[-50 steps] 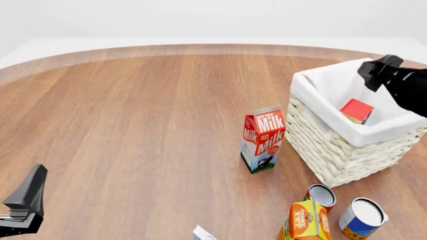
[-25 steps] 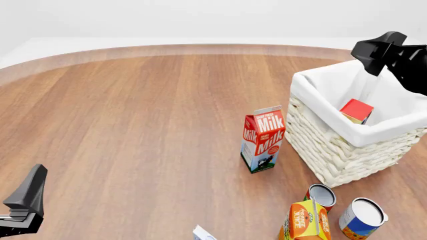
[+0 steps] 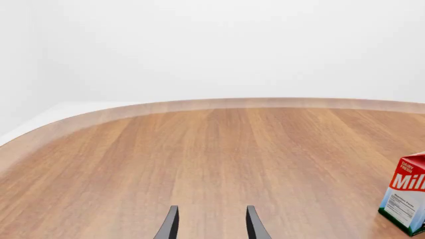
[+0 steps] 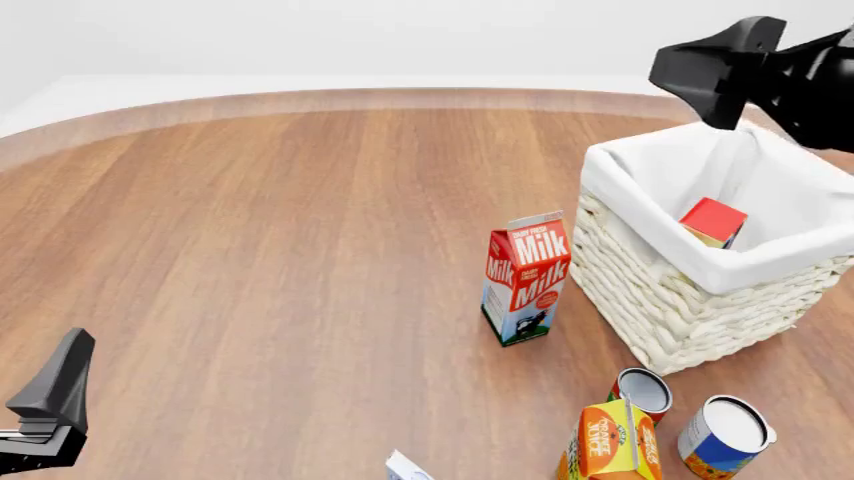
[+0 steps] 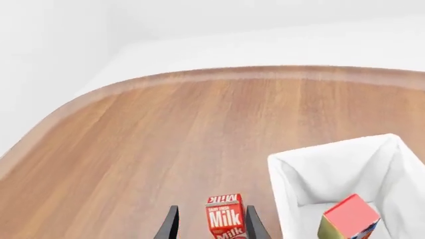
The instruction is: Pick up the cream cheese box and the butter, and put them in the basket.
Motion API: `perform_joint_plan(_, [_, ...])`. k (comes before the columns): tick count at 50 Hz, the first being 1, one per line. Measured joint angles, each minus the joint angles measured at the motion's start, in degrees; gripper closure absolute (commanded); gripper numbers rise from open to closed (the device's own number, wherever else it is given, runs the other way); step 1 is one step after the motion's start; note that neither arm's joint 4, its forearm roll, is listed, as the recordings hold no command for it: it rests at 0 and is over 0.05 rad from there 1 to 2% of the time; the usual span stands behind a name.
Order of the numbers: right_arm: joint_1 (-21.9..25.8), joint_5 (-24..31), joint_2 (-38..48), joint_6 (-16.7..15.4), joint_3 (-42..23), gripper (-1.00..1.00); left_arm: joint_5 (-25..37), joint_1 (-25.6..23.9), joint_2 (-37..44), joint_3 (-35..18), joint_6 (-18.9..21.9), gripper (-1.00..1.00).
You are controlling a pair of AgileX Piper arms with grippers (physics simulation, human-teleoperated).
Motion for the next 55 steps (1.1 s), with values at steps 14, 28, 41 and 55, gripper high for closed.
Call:
perform_joint_plan(14, [8.6,0.8,1.8,-3.3,-1.7,-1.00,0.0,0.0,0.0,0.0,0.0,-1.00])
perform_joint_plan(28, [17.7,0.1,3.4,-5.3,-0.8,-1.00,0.0,0.0,0.0,0.0,0.0,-1.00])
perform_joint_plan(41, [23.8,0.6,4.7,-6.8,-0.5,-1.00,0.0,0.0,0.0,0.0,0.0,-1.00])
perform_joint_plan(55, [27.4,0.0,6.3,-7.0,1.2,-1.00,0.0,0.0,0.0,0.0,0.0,-1.00])
